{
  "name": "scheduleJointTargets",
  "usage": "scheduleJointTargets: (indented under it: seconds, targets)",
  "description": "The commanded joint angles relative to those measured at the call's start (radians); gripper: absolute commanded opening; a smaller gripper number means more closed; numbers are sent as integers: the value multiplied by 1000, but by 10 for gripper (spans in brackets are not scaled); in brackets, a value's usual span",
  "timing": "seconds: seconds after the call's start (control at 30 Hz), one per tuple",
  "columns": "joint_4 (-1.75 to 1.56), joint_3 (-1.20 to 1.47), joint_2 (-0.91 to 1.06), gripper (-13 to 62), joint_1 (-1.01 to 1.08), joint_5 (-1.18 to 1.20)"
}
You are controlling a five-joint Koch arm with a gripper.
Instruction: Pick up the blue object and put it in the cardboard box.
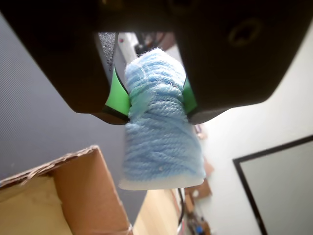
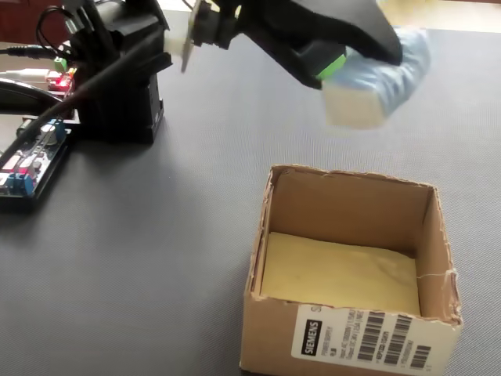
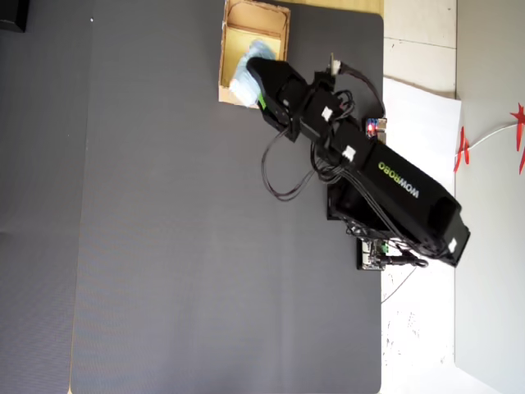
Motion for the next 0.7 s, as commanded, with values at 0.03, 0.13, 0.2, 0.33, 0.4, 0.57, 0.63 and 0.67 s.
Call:
scheduleJointTargets:
  seconds: [0.03, 0.13, 0.2, 0.33, 0.4, 0.57, 0.63, 0.67]
  targets:
    - [-78, -129, -55, 52, 51, 0]
    - [-69, -144, -117, 52, 101, 0]
    - [-43, -112, -137, 57, 129, 0]
    - [35, -101, -137, 135, 135, 0]
    - [63, -98, -137, 175, 138, 3]
    - [138, -94, -137, 290, 138, 3]
    - [138, -89, -135, 308, 138, 3]
    - [137, -89, -135, 312, 138, 3]
